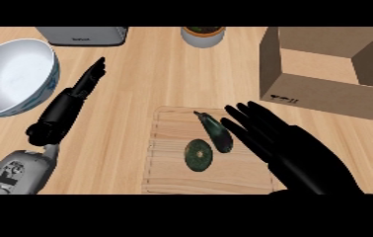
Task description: Pick the squash from the cutting board and place it in the cardboard box
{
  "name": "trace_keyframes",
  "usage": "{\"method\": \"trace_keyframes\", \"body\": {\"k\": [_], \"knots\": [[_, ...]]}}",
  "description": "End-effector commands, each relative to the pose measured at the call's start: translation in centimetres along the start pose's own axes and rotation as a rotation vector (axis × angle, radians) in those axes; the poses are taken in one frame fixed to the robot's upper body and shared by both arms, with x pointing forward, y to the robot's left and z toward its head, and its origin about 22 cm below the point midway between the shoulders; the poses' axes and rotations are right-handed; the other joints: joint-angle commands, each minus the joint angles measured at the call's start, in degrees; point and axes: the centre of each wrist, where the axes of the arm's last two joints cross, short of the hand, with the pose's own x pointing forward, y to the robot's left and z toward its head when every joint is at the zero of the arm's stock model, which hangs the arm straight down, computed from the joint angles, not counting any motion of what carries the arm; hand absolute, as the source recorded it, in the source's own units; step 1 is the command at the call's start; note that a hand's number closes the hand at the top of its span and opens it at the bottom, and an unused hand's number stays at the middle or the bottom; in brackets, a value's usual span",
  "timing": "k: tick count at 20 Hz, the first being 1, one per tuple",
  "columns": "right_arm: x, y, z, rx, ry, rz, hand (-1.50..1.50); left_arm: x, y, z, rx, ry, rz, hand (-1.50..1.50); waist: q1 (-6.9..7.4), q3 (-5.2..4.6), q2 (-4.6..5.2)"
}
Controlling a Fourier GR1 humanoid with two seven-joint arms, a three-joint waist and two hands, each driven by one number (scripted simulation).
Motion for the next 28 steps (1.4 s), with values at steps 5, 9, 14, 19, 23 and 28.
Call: {"method": "trace_keyframes", "body": {"k": [5,9,14,19,23,28], "knots": [[6.7,2.1,-2.6,0.187,0.119,0.205,-1.5,-0.2,-1.4,-0.1,0.003,-0.004,0.021,0.0,-0.01,0.08,0.03],[10.0,3.7,-4.1,0.249,0.171,0.221,-1.5,0.2,0.1,0.2,-0.009,0.009,0.002,0.0,-0.06,0.14,0.05],[13.3,4.6,-5.3,0.287,0.223,0.193,-1.5,-0.9,-0.5,0.9,0.004,0.006,-0.002,0.0,-0.34,0.16,0.09],[11.0,7.2,-5.9,0.308,0.253,0.188,-1.5,0.8,0.2,0.1,-0.002,-0.001,0.001,0.0,-0.3,0.22,0.13],[11.6,7.5,-7.0,0.279,0.28,0.256,-1.5,-0.1,0.0,-0.6,0.005,-0.007,-0.003,0.0,-0.49,0.2,0.18],[11.0,7.8,-7.7,0.268,0.307,0.253,-1.5,0.1,-0.6,0.2,0.017,0.001,0.001,0.0,-0.28,0.2,0.15]]}}
